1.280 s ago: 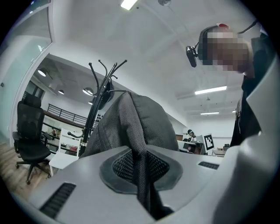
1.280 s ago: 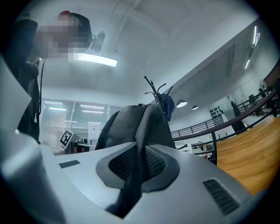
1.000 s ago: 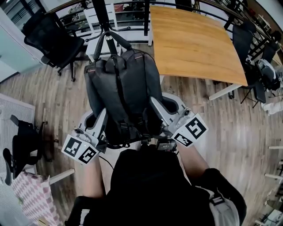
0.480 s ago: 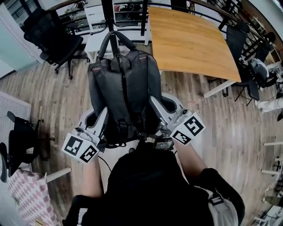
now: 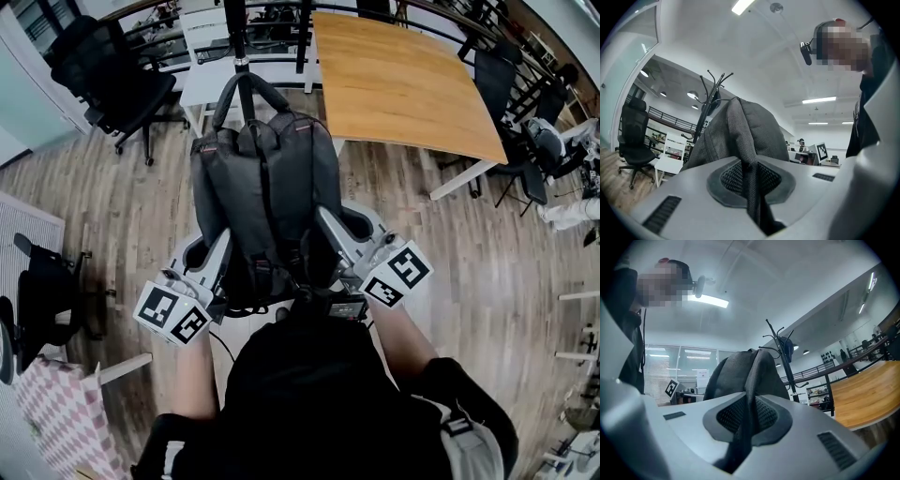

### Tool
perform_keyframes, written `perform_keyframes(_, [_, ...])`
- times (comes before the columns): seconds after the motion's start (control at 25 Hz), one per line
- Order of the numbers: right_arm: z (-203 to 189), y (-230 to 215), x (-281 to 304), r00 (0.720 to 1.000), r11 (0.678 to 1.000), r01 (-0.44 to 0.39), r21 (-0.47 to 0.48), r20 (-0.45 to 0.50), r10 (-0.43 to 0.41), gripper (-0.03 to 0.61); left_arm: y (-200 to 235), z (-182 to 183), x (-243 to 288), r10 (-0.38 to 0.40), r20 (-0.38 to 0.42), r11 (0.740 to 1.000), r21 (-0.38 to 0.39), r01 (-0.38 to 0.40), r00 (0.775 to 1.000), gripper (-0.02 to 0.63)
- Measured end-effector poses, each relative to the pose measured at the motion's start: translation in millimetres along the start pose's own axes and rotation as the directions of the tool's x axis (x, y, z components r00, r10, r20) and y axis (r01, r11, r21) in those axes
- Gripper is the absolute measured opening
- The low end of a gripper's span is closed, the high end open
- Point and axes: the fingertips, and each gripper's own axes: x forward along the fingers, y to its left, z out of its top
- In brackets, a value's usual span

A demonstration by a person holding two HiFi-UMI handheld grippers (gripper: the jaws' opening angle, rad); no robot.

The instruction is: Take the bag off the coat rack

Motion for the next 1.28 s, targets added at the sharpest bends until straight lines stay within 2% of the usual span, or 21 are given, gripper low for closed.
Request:
perform_keyframes(0.36, [-33.2,32.0,-17.0,1.0,0.997,0.002,0.082,0.009,-0.002,0.049,-10.6,-26.9,-37.1,-0.031,-0.011,0.999,0.005,0.031,0.999,0.035])
perform_keyframes(0.68, [-35.6,29.0,-15.4,0.999,1.0,0.03,0.005,-0.011,-0.03,0.048,-9.8,-27.6,-32.6,-0.013,-0.022,1.0,0.013,0.013,1.0,0.035])
perform_keyframes(1.28, [-32.6,25.3,-21.3,0.999,0.999,0.051,0.005,0.009,-0.051,0.048,-11.2,-28.3,-25.8,-0.043,-0.029,0.999,0.011,0.043,0.999,0.035])
